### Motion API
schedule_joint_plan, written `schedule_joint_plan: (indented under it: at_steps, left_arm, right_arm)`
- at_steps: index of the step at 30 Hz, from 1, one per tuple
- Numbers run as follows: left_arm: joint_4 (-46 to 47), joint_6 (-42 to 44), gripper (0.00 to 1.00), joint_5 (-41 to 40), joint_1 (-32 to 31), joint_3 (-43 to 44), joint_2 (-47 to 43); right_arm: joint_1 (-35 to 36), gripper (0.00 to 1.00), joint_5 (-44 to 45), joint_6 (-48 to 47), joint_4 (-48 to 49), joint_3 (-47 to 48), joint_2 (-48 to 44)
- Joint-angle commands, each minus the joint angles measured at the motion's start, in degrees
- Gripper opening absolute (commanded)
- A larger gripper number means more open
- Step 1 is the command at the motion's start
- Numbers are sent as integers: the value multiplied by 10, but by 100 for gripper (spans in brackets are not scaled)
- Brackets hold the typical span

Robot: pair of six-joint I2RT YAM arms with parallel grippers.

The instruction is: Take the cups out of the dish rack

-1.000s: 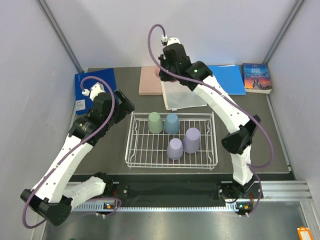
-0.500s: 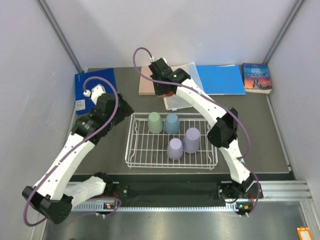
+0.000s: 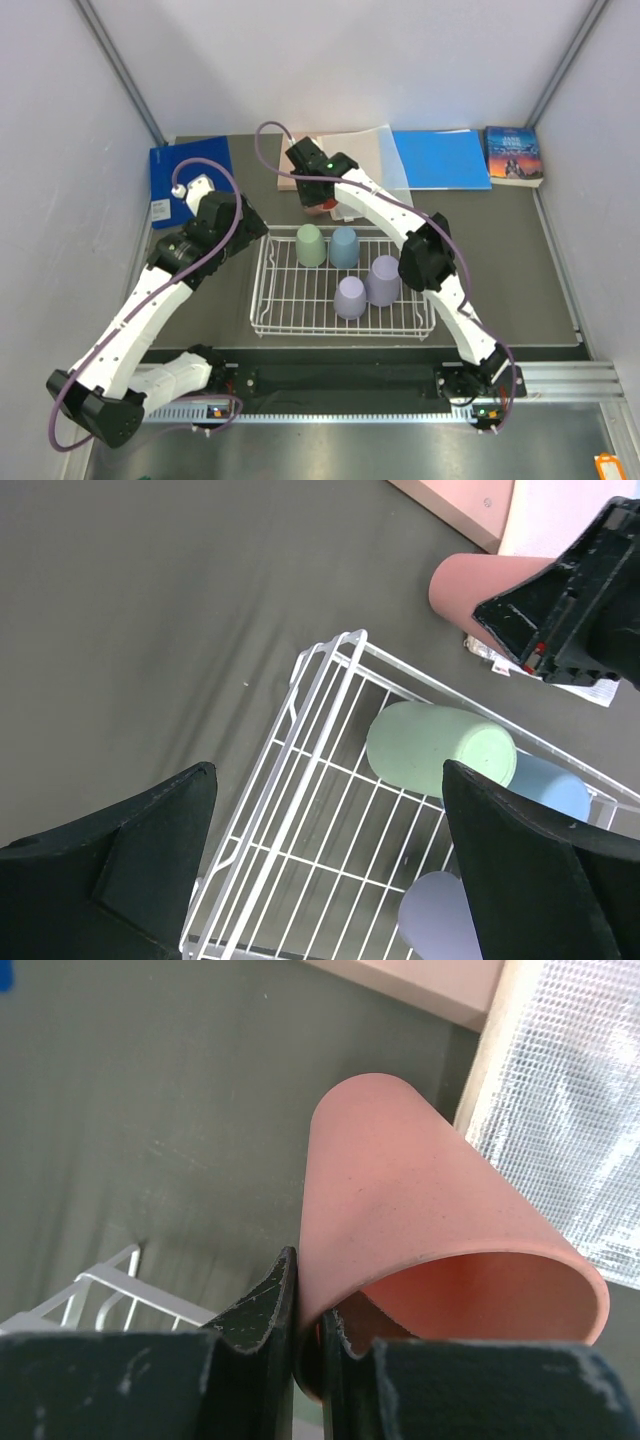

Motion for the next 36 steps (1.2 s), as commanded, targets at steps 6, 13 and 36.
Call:
schedule_joint_plan:
  at_steps: [6, 13, 36]
  left_arm:
    - [1, 3, 99, -8, -1, -6, 18]
    - [3, 5, 99, -2, -1, -5, 27]
    - [12, 4, 99, 14, -2, -11, 32]
  right_arm:
    - [1, 0, -21, -2, 23, 26, 25]
    - [-1, 23, -31, -5, 34, 27, 27]
    - [0, 0, 18, -13, -25, 44, 11]
